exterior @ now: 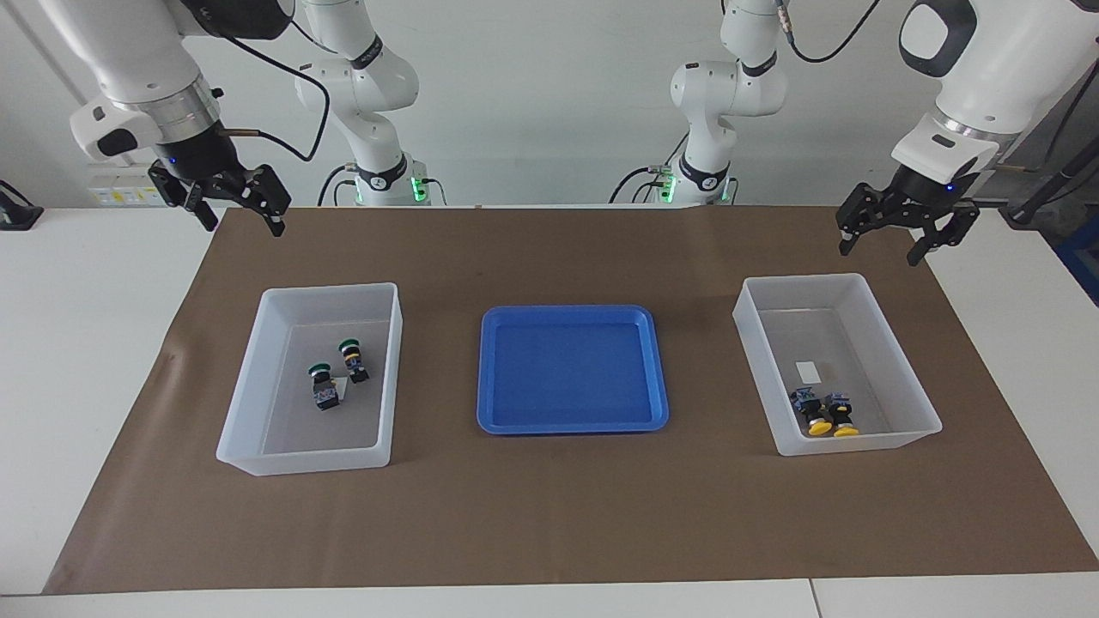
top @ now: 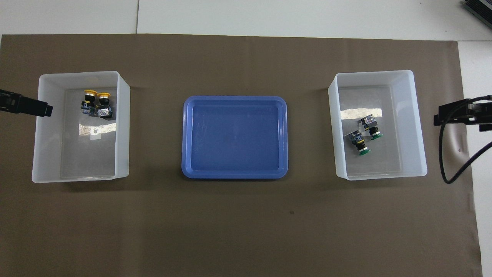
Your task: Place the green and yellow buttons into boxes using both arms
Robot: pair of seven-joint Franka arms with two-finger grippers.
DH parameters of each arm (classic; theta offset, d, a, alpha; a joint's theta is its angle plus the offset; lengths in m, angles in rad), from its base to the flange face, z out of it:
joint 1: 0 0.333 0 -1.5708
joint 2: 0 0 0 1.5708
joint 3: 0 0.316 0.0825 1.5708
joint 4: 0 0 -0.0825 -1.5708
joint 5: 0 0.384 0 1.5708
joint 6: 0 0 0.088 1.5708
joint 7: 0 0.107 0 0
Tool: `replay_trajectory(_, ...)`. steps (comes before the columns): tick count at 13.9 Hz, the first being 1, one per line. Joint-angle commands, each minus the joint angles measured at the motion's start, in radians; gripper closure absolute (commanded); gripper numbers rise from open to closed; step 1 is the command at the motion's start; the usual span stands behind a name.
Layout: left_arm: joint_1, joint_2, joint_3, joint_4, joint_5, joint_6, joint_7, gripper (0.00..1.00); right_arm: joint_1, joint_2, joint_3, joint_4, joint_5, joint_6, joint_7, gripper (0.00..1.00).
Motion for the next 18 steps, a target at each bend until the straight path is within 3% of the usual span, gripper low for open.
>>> replay_trajectory(1, 0.009, 0.019, -0.005, 0.058, 0.029, -0.076, -0.019, 0.00, 0.003, -0.013, -0.003, -0.008, 0.000, -0.014, -0.025, 0.00)
replay_trajectory(5, 0.177, 0.003, -0.200, 0.062, 0.038, -0.107, -0.100, 0.00, 0.003, -0.013, -0.003, -0.008, 0.000, -0.014, -0.025, 0.00)
replay_trajectory(7, 0.190, -0.027, -0.211, 0.053, 0.031, -0.121, -0.108, 0.00, 0.003, -0.013, -0.003, -0.008, 0.000, -0.014, -0.025, 0.00)
replay_trajectory(12, 0.179, -0.145, -0.214, -0.120, 0.030, -0.138, -0.108, 0.00, 0.003, -0.013, -0.003, -0.008, 0.000, -0.014, -0.025, 0.00)
replay_trajectory(18, 0.164, -0.132, -0.200, -0.114, 0.034, -0.093, -0.105, 0.00, 0.003, -0.013, -0.003, -0.008, 0.000, -0.014, -0.025, 0.00)
